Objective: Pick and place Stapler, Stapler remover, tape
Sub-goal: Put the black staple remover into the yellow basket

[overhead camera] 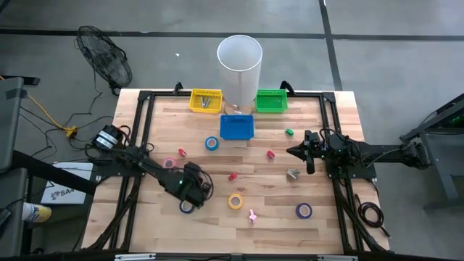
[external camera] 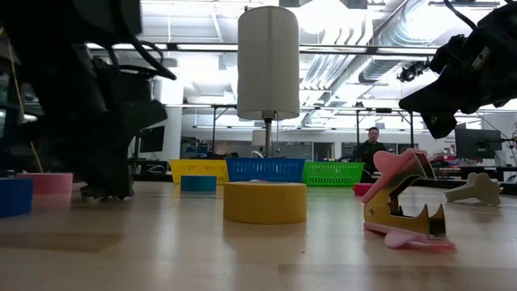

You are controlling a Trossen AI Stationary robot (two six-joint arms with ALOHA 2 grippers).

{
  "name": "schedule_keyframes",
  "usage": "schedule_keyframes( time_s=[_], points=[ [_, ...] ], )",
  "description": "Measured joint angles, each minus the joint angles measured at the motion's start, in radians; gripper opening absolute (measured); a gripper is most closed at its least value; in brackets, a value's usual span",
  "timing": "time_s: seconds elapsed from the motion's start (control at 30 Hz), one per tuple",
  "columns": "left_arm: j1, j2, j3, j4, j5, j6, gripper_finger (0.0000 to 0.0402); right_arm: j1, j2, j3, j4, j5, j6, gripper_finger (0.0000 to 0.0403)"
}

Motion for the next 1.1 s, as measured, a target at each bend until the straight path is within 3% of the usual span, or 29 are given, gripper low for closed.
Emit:
schedule_keyframes(
  time_s=[0.3, 0.53, 0.67, 0.93, 1.1],
  points=[
    [0.170, -0.125, -0.005, -0.181, -0.147, 0.164, 0.0100, 0.000, 0.000, 0.000, 0.000, 0.000, 0.000, 0.0000],
    [0.365, -0.212, -0.002, -0.181, -0.401, 0.359, 0.0102, 0.000, 0.000, 0.000, 0.000, 0.000, 0.000, 0.0000],
    [0.483, -0.220, -0.002, -0.131, -0.485, 0.465, 0.0102, 0.000, 0.000, 0.000, 0.000, 0.000, 0.000, 0.0000],
    [0.696, -0.207, -0.001, 0.180, -0.444, 1.083, 0.0103, 0.000, 0.000, 0.000, 0.000, 0.000, 0.000, 0.0000],
    [0.801, -0.207, 0.000, 0.363, -0.370, 1.342, 0.0103, 0.000, 0.000, 0.000, 0.000, 0.000, 0.000, 0.0000]
  ],
)
